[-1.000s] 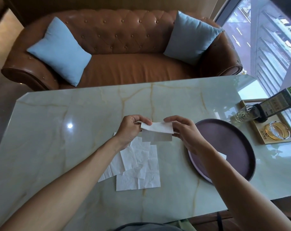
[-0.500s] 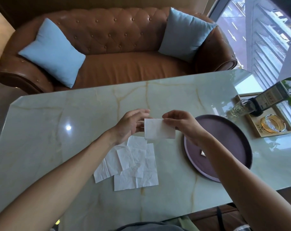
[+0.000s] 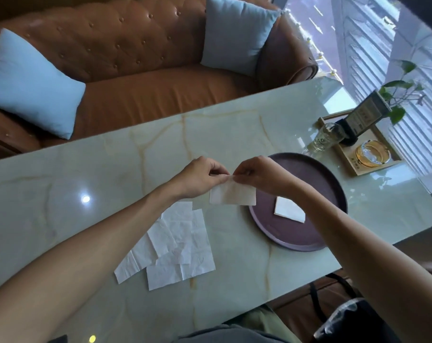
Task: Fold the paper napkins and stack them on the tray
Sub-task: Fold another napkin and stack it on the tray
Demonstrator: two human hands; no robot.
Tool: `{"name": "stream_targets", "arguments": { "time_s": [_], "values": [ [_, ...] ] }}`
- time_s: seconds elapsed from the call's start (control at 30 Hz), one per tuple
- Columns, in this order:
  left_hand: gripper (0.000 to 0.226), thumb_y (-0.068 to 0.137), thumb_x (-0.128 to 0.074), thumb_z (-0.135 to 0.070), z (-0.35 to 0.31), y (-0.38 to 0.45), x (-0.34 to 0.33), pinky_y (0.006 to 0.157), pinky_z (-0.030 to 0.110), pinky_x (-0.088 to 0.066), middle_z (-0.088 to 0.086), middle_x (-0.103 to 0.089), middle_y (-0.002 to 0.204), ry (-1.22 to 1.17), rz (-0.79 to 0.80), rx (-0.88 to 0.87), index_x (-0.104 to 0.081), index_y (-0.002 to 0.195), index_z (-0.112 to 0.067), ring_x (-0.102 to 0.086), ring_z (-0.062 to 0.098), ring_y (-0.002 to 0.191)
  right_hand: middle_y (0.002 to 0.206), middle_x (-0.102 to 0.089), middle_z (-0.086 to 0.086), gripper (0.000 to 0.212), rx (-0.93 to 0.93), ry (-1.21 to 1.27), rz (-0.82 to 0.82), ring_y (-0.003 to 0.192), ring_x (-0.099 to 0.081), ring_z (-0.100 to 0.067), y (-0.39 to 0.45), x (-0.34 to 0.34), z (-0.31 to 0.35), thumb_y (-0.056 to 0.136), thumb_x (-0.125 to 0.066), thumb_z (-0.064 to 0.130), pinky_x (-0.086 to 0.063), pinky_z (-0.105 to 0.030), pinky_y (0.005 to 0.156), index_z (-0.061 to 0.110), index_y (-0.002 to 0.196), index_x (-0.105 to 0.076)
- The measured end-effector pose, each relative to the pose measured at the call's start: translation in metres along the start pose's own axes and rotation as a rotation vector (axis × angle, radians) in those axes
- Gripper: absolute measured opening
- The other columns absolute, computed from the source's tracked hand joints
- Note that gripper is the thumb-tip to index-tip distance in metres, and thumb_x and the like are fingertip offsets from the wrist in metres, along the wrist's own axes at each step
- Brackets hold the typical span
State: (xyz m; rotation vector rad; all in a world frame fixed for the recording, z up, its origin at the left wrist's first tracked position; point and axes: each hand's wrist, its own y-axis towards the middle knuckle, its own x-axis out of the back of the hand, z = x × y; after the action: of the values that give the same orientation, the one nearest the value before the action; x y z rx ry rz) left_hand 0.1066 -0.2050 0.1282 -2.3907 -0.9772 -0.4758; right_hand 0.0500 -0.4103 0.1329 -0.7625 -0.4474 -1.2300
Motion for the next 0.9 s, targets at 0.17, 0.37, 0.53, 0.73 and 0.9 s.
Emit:
{"name": "stream_targets", "arguments": {
  "time_s": [0.17, 0.37, 0.53, 0.73, 0.9],
  "values": [
    [0.007, 0.092, -0.071, -0.031, -0.014, 0.031, -0.025, 0.072, 0.019, -0.049, -0.017, -0.073, 0.082, 0.073, 0.031, -0.047, -0.076, 0.087, -0.031, -0.067, 0.004, 0.079, 0.069, -0.064, 0.011, 0.017, -0.082, 0.071, -0.025, 0.06, -0.056, 0.003, -0.022, 0.027, -0.046, 0.093, -0.071, 0.019, -0.038, -0.012, 0.059, 0.022, 0.076, -0.071],
    [0.01, 0.093, -0.07, -0.027, -0.035, 0.066, -0.06, 0.078, 0.024, -0.051, -0.016, -0.073, 0.085, 0.085, 0.137, -0.035, -0.075, 0.087, -0.032, -0.07, 0.016, 0.086, 0.097, -0.077, 0.005, 0.022, -0.348, 0.515, -0.197, 0.087, -0.07, -0.007, -0.07, 0.038, -0.136, 0.091, -0.074, 0.034, -0.053, -0.033, 0.08, 0.017, 0.106, -0.077],
    [0.01, 0.093, -0.071, -0.018, -0.049, 0.098, -0.105, 0.08, 0.021, -0.052, -0.001, -0.078, 0.093, -0.02, 0.265, -0.068, -0.079, 0.096, -0.014, -0.067, 0.003, 0.082, 0.118, -0.075, 0.002, 0.04, -0.403, 0.883, 0.009, 0.103, -0.07, -0.01, -0.093, 0.011, -0.167, 0.092, -0.074, 0.025, -0.054, -0.024, 0.086, 0.017, 0.131, -0.066],
    [0.025, 0.09, -0.074, -0.02, -0.029, 0.135, -0.159, 0.083, 0.024, -0.051, 0.004, -0.071, 0.095, -0.177, 0.242, 0.107, -0.071, 0.114, -0.015, -0.065, 0.011, 0.086, 0.105, -0.078, -0.011, 0.021, -0.555, 1.026, -0.184, 0.089, -0.073, -0.022, -0.094, -0.013, -0.208, 0.095, -0.07, 0.014, -0.057, -0.035, 0.089, 0.007, 0.114, -0.075],
    [0.032, 0.089, -0.074, -0.008, 0.003, 0.148, -0.215, 0.065, 0.022, -0.057, 0.015, -0.071, 0.106, -0.458, 0.125, 0.508, -0.063, 0.119, -0.004, -0.069, 0.016, 0.085, 0.093, -0.077, -0.009, 0.016, -0.74, 0.999, -0.273, 0.076, -0.071, -0.02, -0.09, -0.028, -0.233, 0.094, -0.068, 0.009, -0.06, -0.03, 0.077, 0.001, 0.105, -0.075]
  ]
}}
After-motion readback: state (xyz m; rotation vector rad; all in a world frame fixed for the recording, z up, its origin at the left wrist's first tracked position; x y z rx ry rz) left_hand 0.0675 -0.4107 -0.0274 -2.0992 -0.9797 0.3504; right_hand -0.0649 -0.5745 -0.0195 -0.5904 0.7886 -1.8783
